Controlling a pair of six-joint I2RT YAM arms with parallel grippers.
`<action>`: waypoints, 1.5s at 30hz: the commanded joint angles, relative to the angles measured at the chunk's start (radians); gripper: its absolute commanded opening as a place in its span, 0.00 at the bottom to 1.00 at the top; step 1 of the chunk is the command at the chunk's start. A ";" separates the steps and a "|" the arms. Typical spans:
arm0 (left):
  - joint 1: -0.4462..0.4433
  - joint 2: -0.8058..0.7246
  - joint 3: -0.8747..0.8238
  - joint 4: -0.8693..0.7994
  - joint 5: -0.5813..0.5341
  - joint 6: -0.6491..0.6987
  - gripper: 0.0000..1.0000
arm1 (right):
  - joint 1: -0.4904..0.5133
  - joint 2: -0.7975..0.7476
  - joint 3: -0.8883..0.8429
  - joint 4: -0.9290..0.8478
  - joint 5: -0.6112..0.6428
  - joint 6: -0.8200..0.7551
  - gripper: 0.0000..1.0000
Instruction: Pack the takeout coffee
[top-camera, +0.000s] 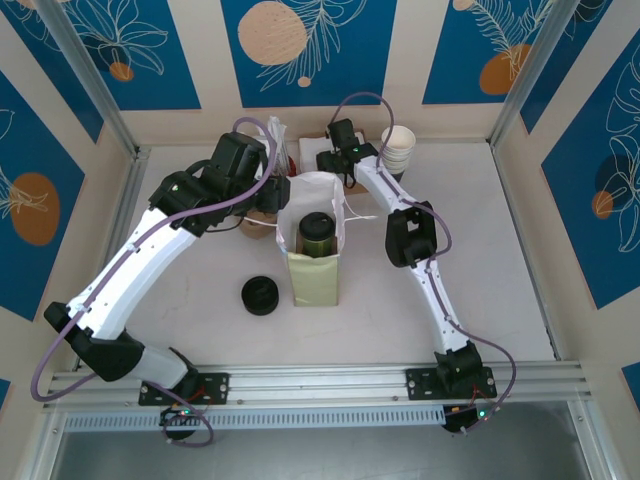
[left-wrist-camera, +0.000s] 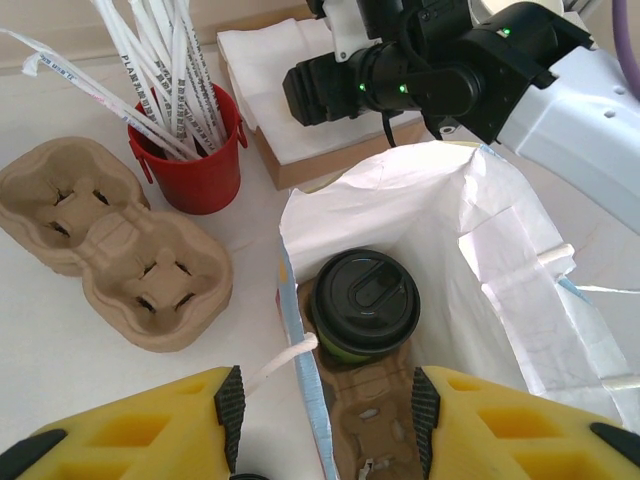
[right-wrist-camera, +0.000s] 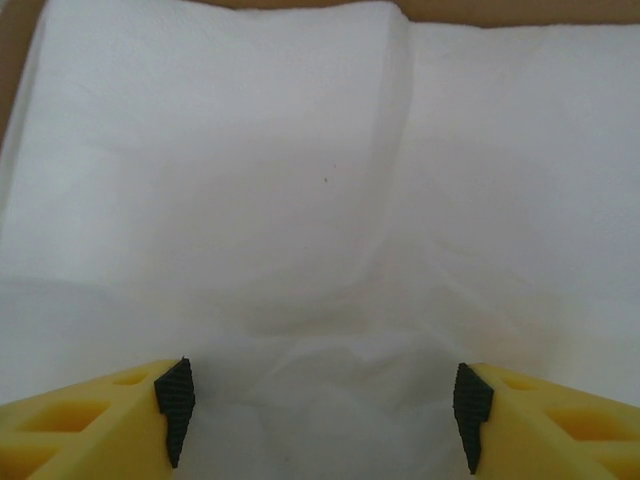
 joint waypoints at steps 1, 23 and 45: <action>0.008 0.003 0.009 0.011 0.011 0.025 0.49 | -0.007 0.020 0.035 0.002 0.021 -0.038 0.73; 0.007 -0.010 -0.023 0.025 0.000 0.023 0.50 | -0.005 0.035 0.032 -0.044 -0.025 -0.040 0.50; 0.008 0.003 -0.021 0.021 0.003 0.018 0.49 | -0.016 -0.062 0.034 -0.032 -0.088 0.001 0.23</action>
